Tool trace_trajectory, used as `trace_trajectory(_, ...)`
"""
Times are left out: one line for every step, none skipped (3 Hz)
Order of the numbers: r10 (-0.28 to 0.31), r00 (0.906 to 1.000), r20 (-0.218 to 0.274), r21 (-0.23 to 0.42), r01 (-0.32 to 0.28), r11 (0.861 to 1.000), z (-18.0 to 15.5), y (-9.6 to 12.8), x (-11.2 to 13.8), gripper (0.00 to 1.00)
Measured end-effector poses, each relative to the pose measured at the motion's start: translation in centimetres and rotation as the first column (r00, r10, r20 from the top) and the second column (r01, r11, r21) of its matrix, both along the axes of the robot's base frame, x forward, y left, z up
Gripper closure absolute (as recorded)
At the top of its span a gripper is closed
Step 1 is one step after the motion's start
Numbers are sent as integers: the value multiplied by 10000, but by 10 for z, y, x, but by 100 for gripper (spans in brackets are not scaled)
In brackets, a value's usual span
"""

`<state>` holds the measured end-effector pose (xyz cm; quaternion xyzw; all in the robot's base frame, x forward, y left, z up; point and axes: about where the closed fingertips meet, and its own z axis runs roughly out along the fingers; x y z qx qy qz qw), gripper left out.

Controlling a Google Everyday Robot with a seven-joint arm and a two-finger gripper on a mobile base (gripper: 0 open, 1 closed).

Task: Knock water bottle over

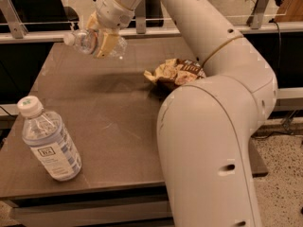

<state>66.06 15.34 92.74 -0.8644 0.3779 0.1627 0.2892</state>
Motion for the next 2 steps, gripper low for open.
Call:
trace_trajectory(-89, 9985, 545, -962, 142, 9953, -19, 1, 7, 100)
trace_trajectory(-71, 9963, 858, -1828, 227, 9829, -41, 0, 7, 100)
